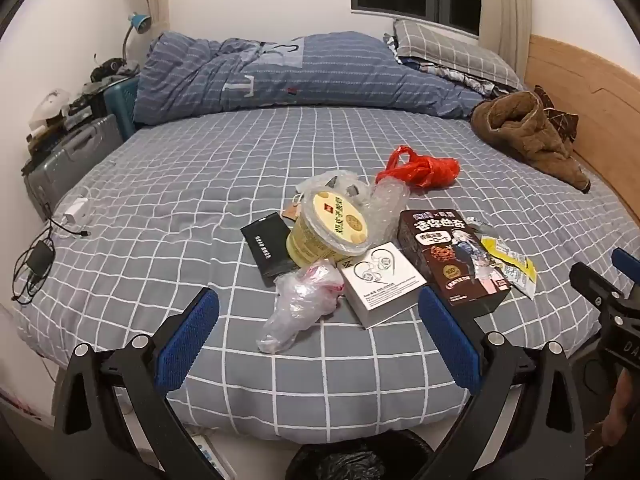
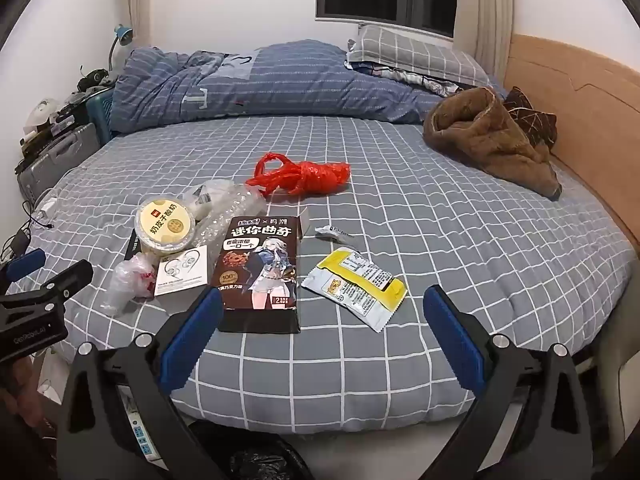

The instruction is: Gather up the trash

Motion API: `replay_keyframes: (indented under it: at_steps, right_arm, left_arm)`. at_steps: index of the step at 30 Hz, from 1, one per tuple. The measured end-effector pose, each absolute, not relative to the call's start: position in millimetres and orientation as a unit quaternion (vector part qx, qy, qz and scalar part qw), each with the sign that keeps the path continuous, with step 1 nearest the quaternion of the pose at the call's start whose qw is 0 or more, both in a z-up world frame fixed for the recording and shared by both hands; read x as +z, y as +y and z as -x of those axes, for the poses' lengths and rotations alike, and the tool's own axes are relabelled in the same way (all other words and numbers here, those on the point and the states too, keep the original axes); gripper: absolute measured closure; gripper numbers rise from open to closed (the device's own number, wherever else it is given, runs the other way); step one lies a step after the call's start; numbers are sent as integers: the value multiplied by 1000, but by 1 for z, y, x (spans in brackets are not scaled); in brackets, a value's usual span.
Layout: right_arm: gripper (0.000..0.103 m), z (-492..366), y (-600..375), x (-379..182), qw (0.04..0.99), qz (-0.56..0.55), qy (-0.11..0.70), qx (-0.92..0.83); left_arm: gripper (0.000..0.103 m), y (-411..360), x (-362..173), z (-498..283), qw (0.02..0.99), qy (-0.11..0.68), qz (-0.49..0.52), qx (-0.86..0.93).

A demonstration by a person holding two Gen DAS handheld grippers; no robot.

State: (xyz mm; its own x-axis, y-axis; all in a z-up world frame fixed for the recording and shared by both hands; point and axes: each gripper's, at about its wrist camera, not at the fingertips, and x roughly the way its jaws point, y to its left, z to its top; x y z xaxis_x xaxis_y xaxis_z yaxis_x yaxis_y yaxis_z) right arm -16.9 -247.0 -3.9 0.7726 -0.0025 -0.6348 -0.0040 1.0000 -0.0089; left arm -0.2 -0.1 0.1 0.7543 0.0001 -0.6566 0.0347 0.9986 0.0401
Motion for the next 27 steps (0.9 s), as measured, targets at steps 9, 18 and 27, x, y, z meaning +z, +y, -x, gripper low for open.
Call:
replay_keyframes:
  at_steps: [9, 18, 27]
  right_arm:
    - [7, 15, -247, -5, 942, 3, 336, 0]
    - [7, 11, -243, -9, 942, 11, 334, -3]
    - [7, 10, -241, -14, 941, 12, 338, -1]
  left_arm:
    - [6, 2, -7, 0, 934, 356, -27, -4]
    - [6, 12, -7, -4, 931, 363, -22, -1]
    - [6, 15, -8, -6, 931, 365, -23, 9]
